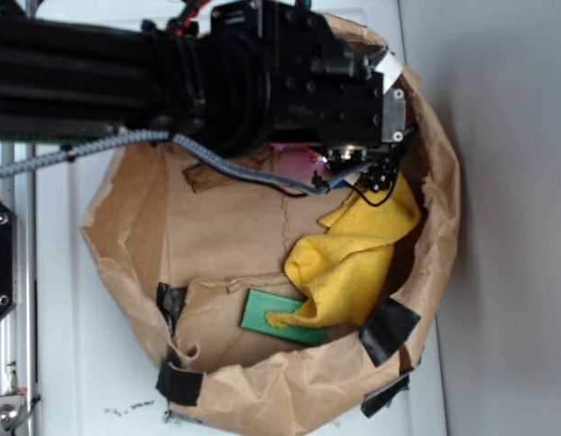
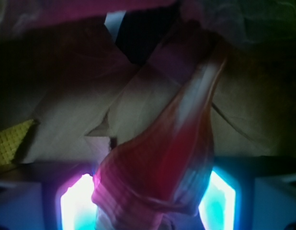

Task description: Grab the shell.

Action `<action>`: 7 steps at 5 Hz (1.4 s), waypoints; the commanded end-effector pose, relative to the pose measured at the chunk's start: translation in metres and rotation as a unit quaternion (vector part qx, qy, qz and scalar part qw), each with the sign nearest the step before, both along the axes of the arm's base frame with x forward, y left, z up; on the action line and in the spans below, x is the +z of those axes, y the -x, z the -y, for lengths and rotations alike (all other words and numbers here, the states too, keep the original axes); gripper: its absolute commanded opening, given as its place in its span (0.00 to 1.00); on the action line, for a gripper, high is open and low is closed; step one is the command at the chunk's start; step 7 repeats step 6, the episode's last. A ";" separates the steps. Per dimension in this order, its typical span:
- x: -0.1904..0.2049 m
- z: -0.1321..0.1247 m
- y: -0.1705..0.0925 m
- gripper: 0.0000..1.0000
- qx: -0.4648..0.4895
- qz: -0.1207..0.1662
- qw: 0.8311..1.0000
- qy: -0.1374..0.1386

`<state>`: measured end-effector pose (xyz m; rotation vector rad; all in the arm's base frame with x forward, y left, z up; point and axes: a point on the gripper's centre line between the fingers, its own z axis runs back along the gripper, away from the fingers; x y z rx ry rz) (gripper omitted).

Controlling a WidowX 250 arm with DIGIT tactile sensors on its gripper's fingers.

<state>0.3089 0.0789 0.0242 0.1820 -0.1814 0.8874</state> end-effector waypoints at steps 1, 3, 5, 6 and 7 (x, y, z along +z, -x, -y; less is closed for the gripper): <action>0.035 -0.004 0.014 0.00 -0.020 0.040 0.999 0.026; 0.114 0.014 0.049 0.00 -0.122 0.033 0.989 0.078; 0.150 0.052 0.071 0.00 -0.332 0.040 0.941 0.054; 0.162 0.066 0.075 0.00 -0.367 0.054 0.928 0.028; 0.162 0.066 0.075 0.00 -0.367 0.054 0.928 0.028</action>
